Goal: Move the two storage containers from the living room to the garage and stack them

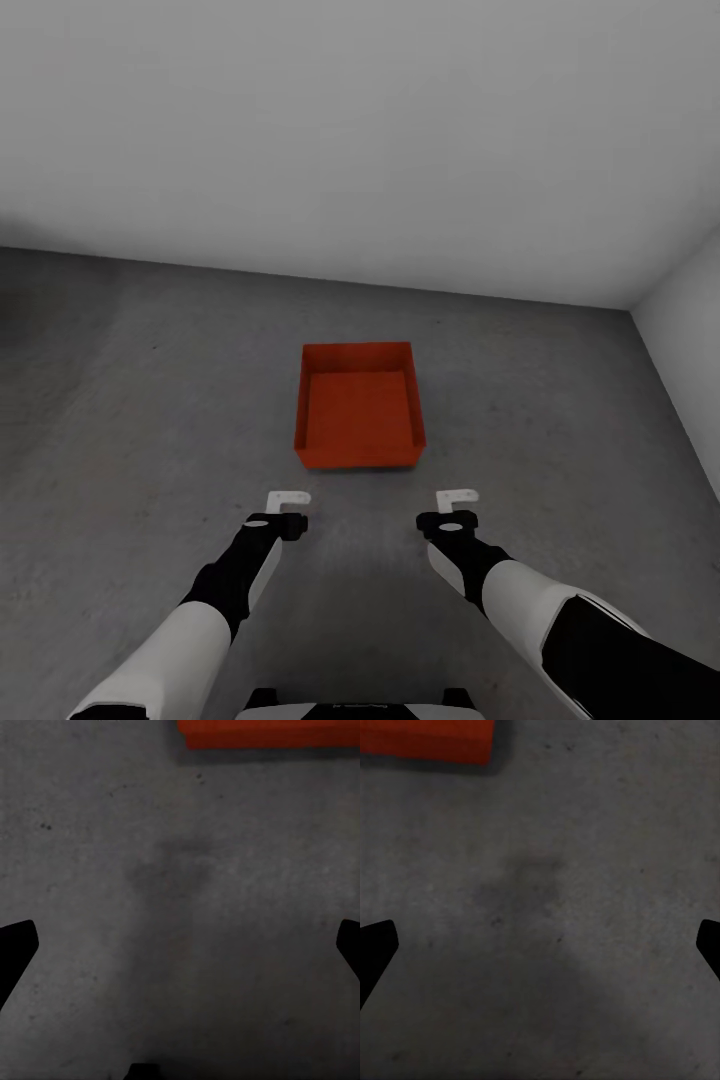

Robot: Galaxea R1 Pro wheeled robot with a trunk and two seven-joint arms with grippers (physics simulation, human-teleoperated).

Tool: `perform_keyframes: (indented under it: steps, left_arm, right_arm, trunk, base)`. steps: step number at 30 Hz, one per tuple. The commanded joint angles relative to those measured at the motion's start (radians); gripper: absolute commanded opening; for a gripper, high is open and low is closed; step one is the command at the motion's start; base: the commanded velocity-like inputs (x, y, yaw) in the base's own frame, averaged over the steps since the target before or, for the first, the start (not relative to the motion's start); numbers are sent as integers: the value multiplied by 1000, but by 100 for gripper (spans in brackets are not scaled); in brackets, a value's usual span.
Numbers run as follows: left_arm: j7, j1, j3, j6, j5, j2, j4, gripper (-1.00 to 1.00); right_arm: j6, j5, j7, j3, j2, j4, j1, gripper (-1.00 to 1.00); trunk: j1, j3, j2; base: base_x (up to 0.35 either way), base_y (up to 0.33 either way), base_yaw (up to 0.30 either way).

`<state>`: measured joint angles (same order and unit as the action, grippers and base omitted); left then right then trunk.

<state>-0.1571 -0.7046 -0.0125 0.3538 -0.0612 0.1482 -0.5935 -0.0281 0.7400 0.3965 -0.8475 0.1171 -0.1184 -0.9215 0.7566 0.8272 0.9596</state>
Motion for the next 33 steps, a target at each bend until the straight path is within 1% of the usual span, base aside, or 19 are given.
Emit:
perform_keyframes:
  steps: [1, 9, 18, 33]
  left_arm:
    - [-1, 0, -1, 6, -6, 1, -2, 100]
    - [-2, 0, -1, 5, -6, 1, -2, 100]
    - [-2, 0, -1, 5, -6, 1, -2, 100]
    - [-5, 0, -1, 5, -6, 1, -2, 100]
  right_arm:
    - [-3, 7, 5, -8, 1, -1, 0, 100]
    - [0, 8, 7, -8, 2, 1, 0, 100]
    - [22, 9, 7, -8, 4, 2, 0, 100]
    - [23, 9, 7, -8, 4, 2, 0, 100]
  trunk:
    - [0, 1, 1]
    - [0, -3, 1]
    - [0, -17, 1]
    - [0, -40, 1]
  base:
    - [0, 0, 0]
    - [0, 0, 0]
    - [0, 0, 0]
    - [0, 0, 0]
